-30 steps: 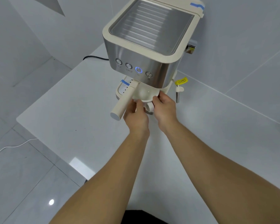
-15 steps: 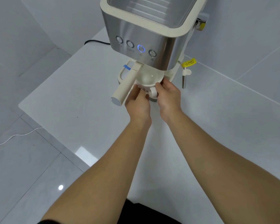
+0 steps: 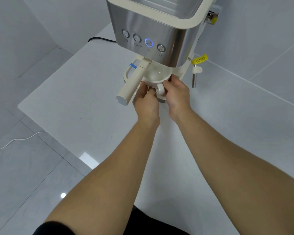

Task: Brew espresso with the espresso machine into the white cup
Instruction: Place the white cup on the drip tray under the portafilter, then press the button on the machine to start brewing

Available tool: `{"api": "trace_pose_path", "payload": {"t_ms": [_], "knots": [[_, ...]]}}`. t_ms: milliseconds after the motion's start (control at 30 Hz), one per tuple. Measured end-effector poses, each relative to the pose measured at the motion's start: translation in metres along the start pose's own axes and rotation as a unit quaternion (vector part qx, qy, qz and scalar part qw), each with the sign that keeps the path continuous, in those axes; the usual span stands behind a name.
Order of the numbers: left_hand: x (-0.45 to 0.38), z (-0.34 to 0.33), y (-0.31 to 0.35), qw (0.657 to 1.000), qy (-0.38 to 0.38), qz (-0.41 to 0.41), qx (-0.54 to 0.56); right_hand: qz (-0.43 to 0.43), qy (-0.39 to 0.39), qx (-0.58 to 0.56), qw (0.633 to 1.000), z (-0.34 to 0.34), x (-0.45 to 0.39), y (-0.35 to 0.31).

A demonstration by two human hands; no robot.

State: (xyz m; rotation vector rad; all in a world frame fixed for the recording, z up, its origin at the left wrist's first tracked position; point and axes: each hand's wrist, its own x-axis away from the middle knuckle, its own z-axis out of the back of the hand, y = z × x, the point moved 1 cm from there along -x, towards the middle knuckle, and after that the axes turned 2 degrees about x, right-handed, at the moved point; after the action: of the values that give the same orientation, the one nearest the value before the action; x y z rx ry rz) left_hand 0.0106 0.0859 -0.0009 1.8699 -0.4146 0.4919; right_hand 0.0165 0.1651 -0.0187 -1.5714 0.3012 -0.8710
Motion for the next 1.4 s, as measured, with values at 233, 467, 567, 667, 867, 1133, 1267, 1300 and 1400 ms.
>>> {"api": "trace_pose_path", "payload": {"t_ms": [233,467,567,667,867,1133,1267,1300,1400], "knots": [[0.016,0.009,0.005,0.999,-0.046,0.009,0.002,-0.007,0.004,-0.004,1.000,0.005,0.021,-0.009],[0.050,0.035,0.004,0.994,-0.090,0.062,0.015,-0.038,0.032,-0.048,0.998,0.012,0.058,-0.016],[0.065,0.049,0.015,0.988,-0.132,0.075,0.003,-0.031,0.040,-0.071,0.996,0.013,0.073,-0.022],[0.076,0.063,0.034,0.981,-0.177,0.069,-0.026,-0.019,0.054,-0.077,0.995,0.017,0.086,-0.031],[0.079,0.077,0.099,0.964,-0.251,-0.004,-0.087,0.018,0.104,-0.078,0.991,0.024,0.109,-0.067],[0.031,0.067,0.189,0.871,-0.315,-0.263,-0.269,0.174,0.139,0.056,0.973,0.029,0.117,-0.134],[0.007,0.045,0.220,0.766,-0.328,-0.394,-0.387,0.223,0.125,0.192,0.947,0.018,0.113,-0.161],[0.001,0.040,0.225,0.732,-0.330,-0.423,-0.419,0.235,0.121,0.243,0.933,0.015,0.111,-0.166],[-0.013,0.023,0.235,0.643,-0.360,-0.474,-0.482,0.267,0.116,0.358,0.887,0.007,0.103,-0.174]]}}
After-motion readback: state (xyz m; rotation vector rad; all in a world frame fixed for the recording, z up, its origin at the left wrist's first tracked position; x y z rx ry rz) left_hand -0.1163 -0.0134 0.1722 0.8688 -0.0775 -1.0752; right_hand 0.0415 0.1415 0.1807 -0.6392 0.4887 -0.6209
